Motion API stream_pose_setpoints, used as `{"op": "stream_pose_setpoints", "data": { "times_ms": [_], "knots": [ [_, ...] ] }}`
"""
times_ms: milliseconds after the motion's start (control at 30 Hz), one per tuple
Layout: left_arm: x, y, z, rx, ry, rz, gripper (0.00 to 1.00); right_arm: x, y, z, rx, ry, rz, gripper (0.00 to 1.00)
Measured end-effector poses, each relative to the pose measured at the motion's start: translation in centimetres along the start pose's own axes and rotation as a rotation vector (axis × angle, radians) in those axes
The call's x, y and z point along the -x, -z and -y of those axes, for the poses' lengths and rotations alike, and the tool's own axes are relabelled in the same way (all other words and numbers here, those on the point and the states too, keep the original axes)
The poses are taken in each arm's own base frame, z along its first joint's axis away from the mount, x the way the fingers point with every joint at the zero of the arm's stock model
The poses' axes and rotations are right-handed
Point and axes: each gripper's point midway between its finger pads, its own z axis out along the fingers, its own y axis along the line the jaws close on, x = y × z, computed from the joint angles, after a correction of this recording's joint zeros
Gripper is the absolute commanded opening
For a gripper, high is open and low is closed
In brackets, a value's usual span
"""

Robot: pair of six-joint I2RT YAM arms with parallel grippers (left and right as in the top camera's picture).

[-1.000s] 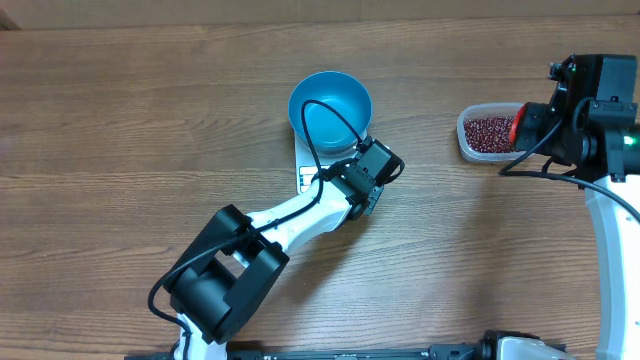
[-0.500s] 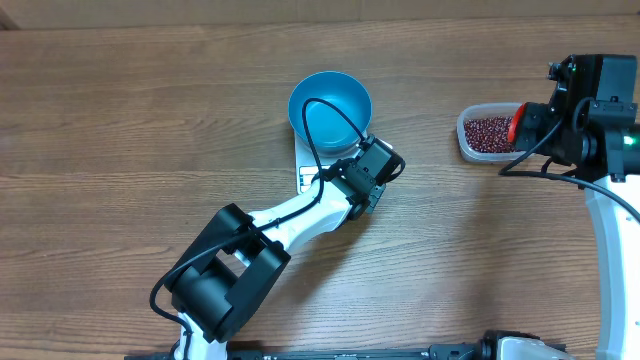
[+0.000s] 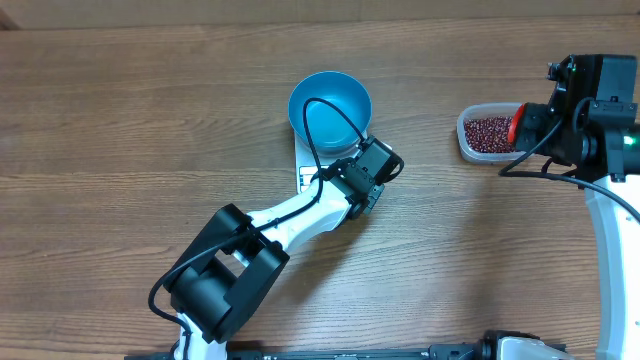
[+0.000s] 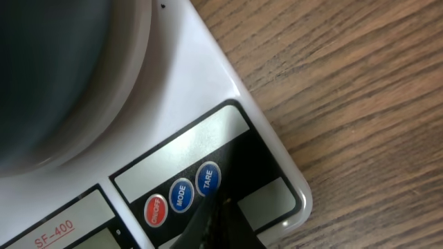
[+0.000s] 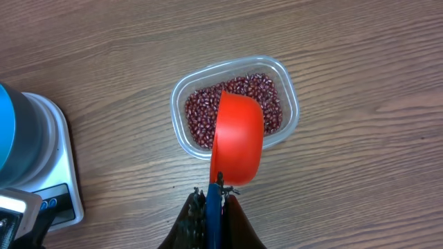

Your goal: Scoop item into bowl and weigh 150g on scale

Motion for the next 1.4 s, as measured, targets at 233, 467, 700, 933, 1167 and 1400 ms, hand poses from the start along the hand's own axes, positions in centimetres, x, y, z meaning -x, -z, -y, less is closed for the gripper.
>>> {"op": "stream_pose_setpoints", "data": {
  "times_ms": [233,467,700,933,1167,1400],
  "knots": [
    [-0.5,0.2,-0.2,0.004,-0.043,-0.022,0.04,0.0,0.0,0.0,0.0,0.0,-0.002,0.04],
    [-1.0,0.3,-0.7,0.034,-0.061,-0.04,0.04,0.0,0.0,0.0,0.0,0.002,-0.002,0.04],
    [-0.9,0.2,-1.6,0.057,-0.05,-0.04,0.04,0.0,0.0,0.0,0.001,0.003,-0.001,0.04],
    [-0.7,-0.1,-3.3,0.087,-0.021,-0.041,0.04,0.0,0.0,0.0,0.0,0.003,-0.001,0.04],
    [-0.4,-0.2,-3.0,0.062,-0.031,-0.03,0.04,0.0,0.0,0.0,0.001,0.003,-0.001,0.04],
    [-0.2,-0.2,-2.4,0.029,-0.034,-0.022,0.04,0.0,0.0,0.0,0.0,0.003,-0.002,0.04]
  ]
}}
